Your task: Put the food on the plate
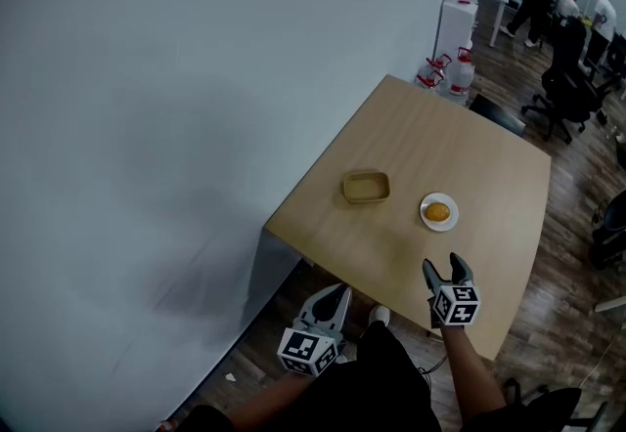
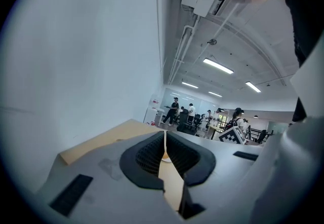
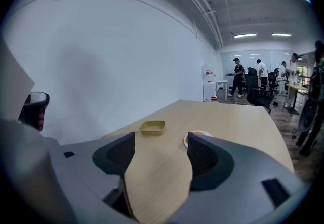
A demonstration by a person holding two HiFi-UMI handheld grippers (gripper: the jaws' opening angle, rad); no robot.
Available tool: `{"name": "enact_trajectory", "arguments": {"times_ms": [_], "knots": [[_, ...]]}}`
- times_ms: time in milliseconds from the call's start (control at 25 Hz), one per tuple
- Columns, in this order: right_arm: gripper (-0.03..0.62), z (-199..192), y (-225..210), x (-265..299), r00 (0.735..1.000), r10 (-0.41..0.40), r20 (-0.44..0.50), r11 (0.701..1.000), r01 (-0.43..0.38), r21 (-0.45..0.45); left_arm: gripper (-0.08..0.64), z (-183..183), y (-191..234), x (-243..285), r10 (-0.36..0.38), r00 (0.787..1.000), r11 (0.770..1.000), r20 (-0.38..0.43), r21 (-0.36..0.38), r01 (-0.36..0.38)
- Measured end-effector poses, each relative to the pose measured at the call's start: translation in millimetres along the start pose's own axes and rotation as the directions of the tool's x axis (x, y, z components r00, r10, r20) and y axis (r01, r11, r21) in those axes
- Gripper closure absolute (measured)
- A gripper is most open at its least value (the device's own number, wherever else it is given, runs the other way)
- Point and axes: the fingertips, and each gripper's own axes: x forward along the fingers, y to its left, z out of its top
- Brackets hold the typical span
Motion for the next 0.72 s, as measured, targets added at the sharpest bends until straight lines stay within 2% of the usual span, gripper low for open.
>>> {"name": "enact_trajectory", "arguments": {"times_ms": [160,200,240,280,360,520,600,720], "knots": [[0.221,-2.6,23.8,-47.1,0.999,-0.012,0.035,1.0,0.012,0.015,0.545,-2.9,-0.6,-28.5,0.006,1.0,1.0,0.013,-0.013,-0.006],[0.239,-4.2,29.6,-58.5,0.999,-0.022,0.049,1.0,0.021,0.023,0.545,-4.0,-1.1,-33.7,0.004,1.0,1.0,0.02,-0.012,-0.004],[0.321,-4.8,35.9,-70.0,0.997,-0.032,0.064,0.999,0.03,0.03,0.545,-4.2,-2.1,-38.1,0.002,1.0,1.0,0.027,-0.011,-0.001],[0.362,-4.2,42.5,-81.2,0.996,-0.041,0.079,0.999,0.039,0.036,0.545,-3.2,-3.6,-41.8,-0.003,0.999,1.0,0.034,-0.01,0.003],[0.375,-1.1,55.5,-101.9,0.992,-0.059,0.109,0.998,0.055,0.032,0.545,0.2,-7.1,-47.2,-0.013,0.999,1.0,0.052,-0.015,0.014],[0.502,10.2,81.8,-133.7,0.984,-0.033,0.174,0.999,0.034,-0.001,0.545,7.5,-15.9,-55.9,-0.029,0.995,1.0,0.097,0.009,0.028],[0.525,17.8,93.0,-146.9,0.982,-0.018,0.19,1.0,0.022,-0.019,0.545,13.9,-21.5,-61.8,-0.035,0.993,0.998,0.114,0.048,0.029],[0.529,25.9,104.6,-163.8,0.977,-0.027,0.21,0.999,0.033,-0.027,0.545,20.4,-25.8,-67.1,-0.036,0.991,0.998,0.125,0.064,0.028]]}}
